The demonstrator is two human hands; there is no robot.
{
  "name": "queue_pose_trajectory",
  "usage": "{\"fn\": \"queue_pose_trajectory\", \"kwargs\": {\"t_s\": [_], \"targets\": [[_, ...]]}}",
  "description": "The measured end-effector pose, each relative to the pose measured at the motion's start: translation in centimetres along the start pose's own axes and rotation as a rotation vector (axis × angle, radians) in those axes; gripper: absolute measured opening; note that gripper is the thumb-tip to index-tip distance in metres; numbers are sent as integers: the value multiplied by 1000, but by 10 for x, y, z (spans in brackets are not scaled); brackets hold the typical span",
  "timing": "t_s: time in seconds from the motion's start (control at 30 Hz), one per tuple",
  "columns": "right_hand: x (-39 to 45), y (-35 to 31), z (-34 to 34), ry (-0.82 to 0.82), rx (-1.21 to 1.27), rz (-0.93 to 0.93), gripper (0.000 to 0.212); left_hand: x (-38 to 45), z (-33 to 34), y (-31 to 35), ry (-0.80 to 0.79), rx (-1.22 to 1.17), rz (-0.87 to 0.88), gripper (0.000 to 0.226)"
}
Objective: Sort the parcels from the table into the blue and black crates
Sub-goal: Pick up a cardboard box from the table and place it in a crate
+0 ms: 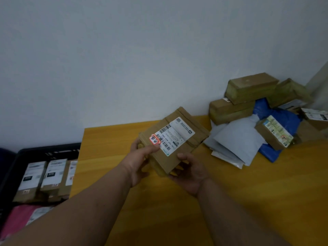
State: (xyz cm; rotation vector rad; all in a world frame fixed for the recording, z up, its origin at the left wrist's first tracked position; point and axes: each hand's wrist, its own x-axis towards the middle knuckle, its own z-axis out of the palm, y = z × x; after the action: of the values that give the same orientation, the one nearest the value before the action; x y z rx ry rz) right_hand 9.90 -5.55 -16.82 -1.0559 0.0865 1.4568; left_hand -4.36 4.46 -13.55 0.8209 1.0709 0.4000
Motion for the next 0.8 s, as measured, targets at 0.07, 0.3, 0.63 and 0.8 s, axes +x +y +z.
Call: {"fn": "queue_pose_trajectory", "kwargs": {"t_s": [0.07,0.3,0.63,0.8], "targets": [[-9,7,8,-15,-79,33,55,-12,-15,4,32,2,53,82],[-26,-11,20,114,-154,-85,75,-56,-70,29,75,109,224,74],[-47,14,22,-125,-447,168,70,-97,-101,34,52,261,164,51],[-51,33,29,-18,-376,148,67,-103,-104,7,460,222,294,73]]}}
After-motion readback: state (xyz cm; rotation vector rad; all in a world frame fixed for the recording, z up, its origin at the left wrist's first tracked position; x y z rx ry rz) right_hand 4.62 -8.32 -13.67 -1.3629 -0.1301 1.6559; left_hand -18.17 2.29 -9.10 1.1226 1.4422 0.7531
